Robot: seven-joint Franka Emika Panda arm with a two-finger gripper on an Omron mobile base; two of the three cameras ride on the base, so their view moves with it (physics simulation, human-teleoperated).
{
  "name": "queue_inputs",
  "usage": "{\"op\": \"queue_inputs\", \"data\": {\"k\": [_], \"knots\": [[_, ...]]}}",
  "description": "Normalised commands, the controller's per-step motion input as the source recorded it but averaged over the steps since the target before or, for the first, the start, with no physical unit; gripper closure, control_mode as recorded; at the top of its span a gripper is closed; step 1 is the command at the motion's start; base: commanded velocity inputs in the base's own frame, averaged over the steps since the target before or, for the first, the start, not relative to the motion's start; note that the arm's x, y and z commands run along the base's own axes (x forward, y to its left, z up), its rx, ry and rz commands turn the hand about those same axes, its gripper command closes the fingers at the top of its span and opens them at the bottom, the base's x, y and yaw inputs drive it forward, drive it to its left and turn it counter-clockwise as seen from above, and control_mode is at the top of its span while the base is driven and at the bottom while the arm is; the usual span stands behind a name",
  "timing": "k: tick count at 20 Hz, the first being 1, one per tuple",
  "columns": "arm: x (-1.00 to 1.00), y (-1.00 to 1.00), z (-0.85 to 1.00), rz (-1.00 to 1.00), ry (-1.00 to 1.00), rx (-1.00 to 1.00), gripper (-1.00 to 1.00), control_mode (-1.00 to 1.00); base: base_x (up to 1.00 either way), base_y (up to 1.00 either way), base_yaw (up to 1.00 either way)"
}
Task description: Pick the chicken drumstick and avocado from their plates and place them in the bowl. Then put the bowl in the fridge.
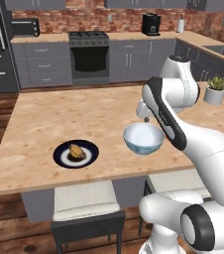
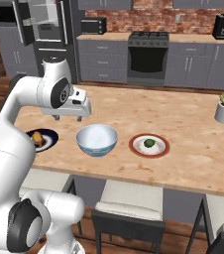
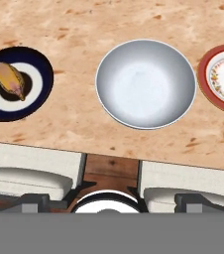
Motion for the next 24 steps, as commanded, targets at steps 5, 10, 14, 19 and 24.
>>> {"op": "queue_inputs", "data": {"k": [5, 10, 14, 19, 24], "knots": [[0.00, 0.00, 0.00, 0.00, 0.00, 0.00, -1.00, -1.00, 0.00, 0.00, 0.00], [0.00, 0.00, 0.00, 0.00, 0.00, 0.00, -1.00, -1.00, 0.00, 0.00, 0.00], [0.00, 0.00, 0.00, 0.00, 0.00, 0.00, -1.00, -1.00, 0.00, 0.00, 0.00], [-0.02, 0.38, -0.11, 0.00, -0.01, -0.04, -1.00, -1.00, 0.00, 0.00, 0.00], [0.01, 0.85, -0.15, 0.05, -0.01, -0.19, -1.00, -1.00, 0.00, 0.00, 0.00]]}}
